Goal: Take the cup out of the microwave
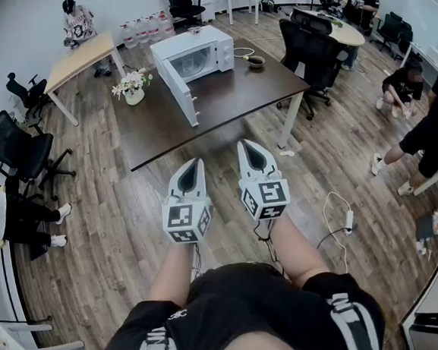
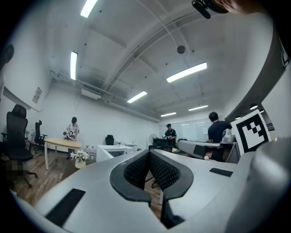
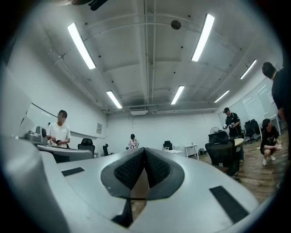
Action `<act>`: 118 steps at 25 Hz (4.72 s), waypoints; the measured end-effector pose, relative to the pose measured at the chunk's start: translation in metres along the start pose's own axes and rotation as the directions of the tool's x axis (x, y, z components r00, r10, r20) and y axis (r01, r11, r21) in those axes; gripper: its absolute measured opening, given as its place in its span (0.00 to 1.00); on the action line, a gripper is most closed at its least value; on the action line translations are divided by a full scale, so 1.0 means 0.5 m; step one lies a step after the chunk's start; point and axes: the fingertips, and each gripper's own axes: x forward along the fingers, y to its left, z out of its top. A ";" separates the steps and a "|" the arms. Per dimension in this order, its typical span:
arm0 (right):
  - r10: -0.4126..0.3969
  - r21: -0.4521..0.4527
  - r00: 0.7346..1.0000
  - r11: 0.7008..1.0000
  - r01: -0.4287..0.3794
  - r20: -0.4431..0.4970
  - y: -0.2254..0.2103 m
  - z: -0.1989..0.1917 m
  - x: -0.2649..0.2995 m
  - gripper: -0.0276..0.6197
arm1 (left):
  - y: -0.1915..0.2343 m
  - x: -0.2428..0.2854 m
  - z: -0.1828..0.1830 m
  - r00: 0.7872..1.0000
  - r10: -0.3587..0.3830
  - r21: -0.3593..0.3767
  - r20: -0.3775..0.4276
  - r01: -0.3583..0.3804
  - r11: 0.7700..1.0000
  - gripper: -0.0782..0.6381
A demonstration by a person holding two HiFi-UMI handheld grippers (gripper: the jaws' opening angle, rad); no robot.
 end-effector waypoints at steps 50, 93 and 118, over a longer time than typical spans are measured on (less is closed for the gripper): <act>0.060 0.013 0.998 0.998 -0.060 -0.008 -0.400 -0.152 0.522 0.04 | 0.119 0.646 -0.098 0.997 0.065 -0.011 0.034 -0.064 0.998 0.11; 0.452 0.071 0.875 0.892 -0.446 -0.175 -0.499 -0.464 1.398 0.44 | 0.618 1.237 -0.189 0.864 0.499 -0.046 -0.070 -0.503 0.863 0.11; 0.469 0.002 0.781 0.858 -0.514 -0.412 -0.476 -0.857 1.762 0.70 | 0.727 1.292 -0.341 0.700 0.677 -0.020 -0.227 -0.699 0.715 0.11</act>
